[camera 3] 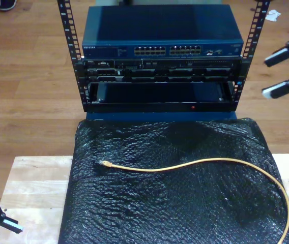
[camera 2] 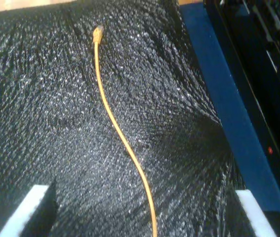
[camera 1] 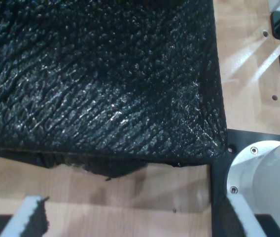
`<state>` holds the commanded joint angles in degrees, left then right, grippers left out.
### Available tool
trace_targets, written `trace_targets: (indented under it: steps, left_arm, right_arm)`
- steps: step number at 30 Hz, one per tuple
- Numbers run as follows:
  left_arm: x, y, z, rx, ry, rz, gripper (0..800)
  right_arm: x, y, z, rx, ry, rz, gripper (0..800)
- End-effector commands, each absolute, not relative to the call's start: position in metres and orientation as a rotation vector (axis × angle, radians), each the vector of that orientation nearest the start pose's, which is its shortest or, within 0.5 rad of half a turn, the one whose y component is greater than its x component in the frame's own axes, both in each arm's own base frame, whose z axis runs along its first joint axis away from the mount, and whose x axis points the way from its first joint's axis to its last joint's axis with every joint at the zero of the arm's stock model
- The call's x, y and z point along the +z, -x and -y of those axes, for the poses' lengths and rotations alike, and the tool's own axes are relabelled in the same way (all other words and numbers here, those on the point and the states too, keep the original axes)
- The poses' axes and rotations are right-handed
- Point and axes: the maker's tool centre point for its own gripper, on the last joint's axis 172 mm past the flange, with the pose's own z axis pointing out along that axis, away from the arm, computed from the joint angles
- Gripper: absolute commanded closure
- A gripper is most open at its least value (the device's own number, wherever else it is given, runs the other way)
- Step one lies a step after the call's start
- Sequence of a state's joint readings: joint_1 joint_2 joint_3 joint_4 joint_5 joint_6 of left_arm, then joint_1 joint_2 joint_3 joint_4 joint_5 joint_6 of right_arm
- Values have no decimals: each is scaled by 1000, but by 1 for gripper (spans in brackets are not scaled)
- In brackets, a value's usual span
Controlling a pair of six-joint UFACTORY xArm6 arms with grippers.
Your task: Grab the cable and plug it in
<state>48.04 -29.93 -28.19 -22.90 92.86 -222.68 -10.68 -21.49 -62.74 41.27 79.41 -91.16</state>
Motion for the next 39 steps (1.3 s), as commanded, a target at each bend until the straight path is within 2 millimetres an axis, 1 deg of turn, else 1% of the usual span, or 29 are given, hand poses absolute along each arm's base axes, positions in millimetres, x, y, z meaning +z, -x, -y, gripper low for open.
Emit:
trace_targets:
  steps: [4, 5, 7, 10, 12, 15, 17, 19, 25, 27, 30, 36, 39]
  left_arm:
    - [179, -183, -45, 551, -1873, 1665, 0]
    - [179, -183, -45, 551, -1873, 1665, 0]
    - [179, -183, -45, 551, -1873, 1665, 0]
    - [179, -183, -45, 551, -1873, 1665, 0]
    - [179, -183, -45, 551, -1873, 1665, 0]
    - [179, -183, -45, 551, -1873, 1665, 0]
    - [179, -183, -45, 551, -1873, 1665, 0]
    - [179, -183, -45, 551, -1873, 1665, 0]
    - [179, -183, -45, 551, -1873, 1665, 0]
    - [179, -183, -45, 551, -1873, 1665, 0]
    - [179, -183, -45, 551, -1873, 1665, 0]
    - [179, -184, -46, 551, -1873, 1665, 0]
    - [179, -184, -46, 551, -1873, 1665, 0]
  right_arm:
    - [393, -432, -110, -849, 2087, 1620, 4]
    - [390, -434, -116, -848, 2084, 1627, 4]
    - [384, -435, -134, -837, 2056, 1655, 6]
    - [368, -431, -162, -773, 2004, 1722, 6]
    - [357, -428, -175, -722, 1999, 1763, 4]
    - [342, -436, -184, -677, 2055, 1779, 6]
    - [330, -438, -196, -643, 2062, 1826, 6]
    - [317, -438, -206, -600, 2064, 1870, 7]
    - [292, -438, -231, -517, 2130, 1896, 17]
    - [284, -437, -242, -494, 2147, 1911, 20]
    - [269, -431, -257, -433, 2176, 1916, 20]
    - [244, -432, -272, -317, 2302, 1913, 20]
    - [231, -437, -275, -262, 2389, 1874, 21]
